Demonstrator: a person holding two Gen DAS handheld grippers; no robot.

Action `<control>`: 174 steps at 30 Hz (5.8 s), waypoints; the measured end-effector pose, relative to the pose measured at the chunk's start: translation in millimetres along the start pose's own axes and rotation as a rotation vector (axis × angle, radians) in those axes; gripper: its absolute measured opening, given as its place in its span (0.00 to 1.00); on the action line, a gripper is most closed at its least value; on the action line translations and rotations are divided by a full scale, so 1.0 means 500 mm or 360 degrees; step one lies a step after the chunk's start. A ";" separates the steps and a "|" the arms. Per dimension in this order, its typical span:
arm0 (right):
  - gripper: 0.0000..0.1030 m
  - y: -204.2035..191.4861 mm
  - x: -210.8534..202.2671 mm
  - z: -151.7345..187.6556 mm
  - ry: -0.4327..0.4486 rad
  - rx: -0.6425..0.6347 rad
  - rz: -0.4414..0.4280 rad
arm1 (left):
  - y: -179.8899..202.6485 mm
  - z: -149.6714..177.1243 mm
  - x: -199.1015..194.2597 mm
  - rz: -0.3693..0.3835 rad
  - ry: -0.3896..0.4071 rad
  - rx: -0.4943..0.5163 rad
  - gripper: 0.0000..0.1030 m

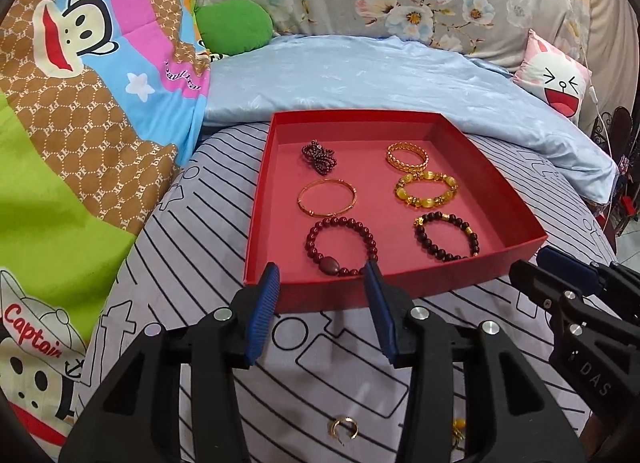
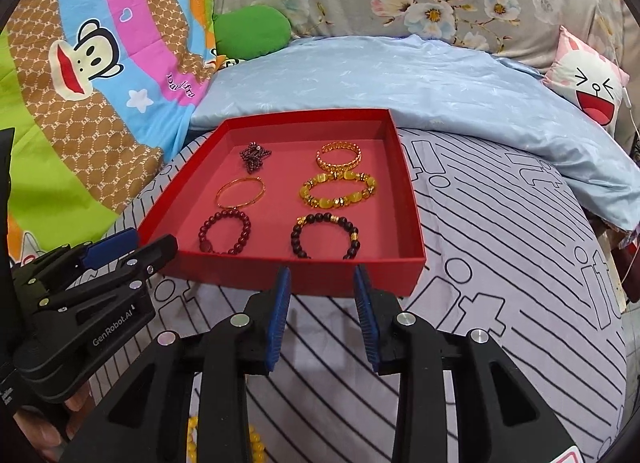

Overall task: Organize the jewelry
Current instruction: 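Withdraw both open grippers toward the gold rings and yellow bead bracelet, then grasp the yellow bead bracelet with right gripper while left gripper approaches a gold ring, then close left gripper on the gold ring while right gripper holds the yellow bracelet, then carry the gold ring and yellow bracelet into the red tray and open both grippers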

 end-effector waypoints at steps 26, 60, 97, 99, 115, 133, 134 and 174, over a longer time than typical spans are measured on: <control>0.31 -0.039 -0.085 0.188 -0.0179 -0.0052 -0.0119 | -0.012 0.173 -0.098 0.0028 -0.0103 -0.0103 0.41; 0.07 -0.058 -0.076 0.167 -0.0136 -0.0046 -0.0198 | -0.004 0.216 -0.084 0.0060 -0.0185 -0.0136 0.41; 0.07 0.084 -0.071 0.228 -0.0243 0.0203 -0.0034 | 0.176 0.210 -0.046 0.0194 -0.0224 0.0129 0.29; 0.07 0.084 -0.071 0.229 -0.0242 0.0207 -0.0041 | 0.177 0.210 -0.047 0.0196 -0.0224 0.0130 0.21; 0.07 0.096 -0.099 0.217 -0.0197 0.0234 -0.0080 | 0.164 0.196 -0.063 0.0207 -0.0233 0.0076 0.19; 0.07 0.068 -0.123 0.084 -0.0026 0.0119 -0.0111 | 0.102 0.094 -0.097 0.0209 -0.0123 0.0067 0.19; 0.07 0.065 -0.122 0.069 -0.0009 0.0105 -0.0111 | 0.097 0.083 -0.095 0.0210 -0.0116 0.0067 0.19; 0.07 -0.088 0.311 -0.272 -0.0321 -0.0083 -0.0222 | -0.055 -0.228 0.250 0.0204 -0.0234 0.0039 0.19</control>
Point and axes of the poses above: each gripper's, at about its wrist camera, not at the fingertips, and x roughly the way its jaws point, y to its right, z to its underside, the point moved 3 cm from there along x, roughly the way its jaws point, and after that the axes turned 8 degrees about z, right-handed, at the moved point
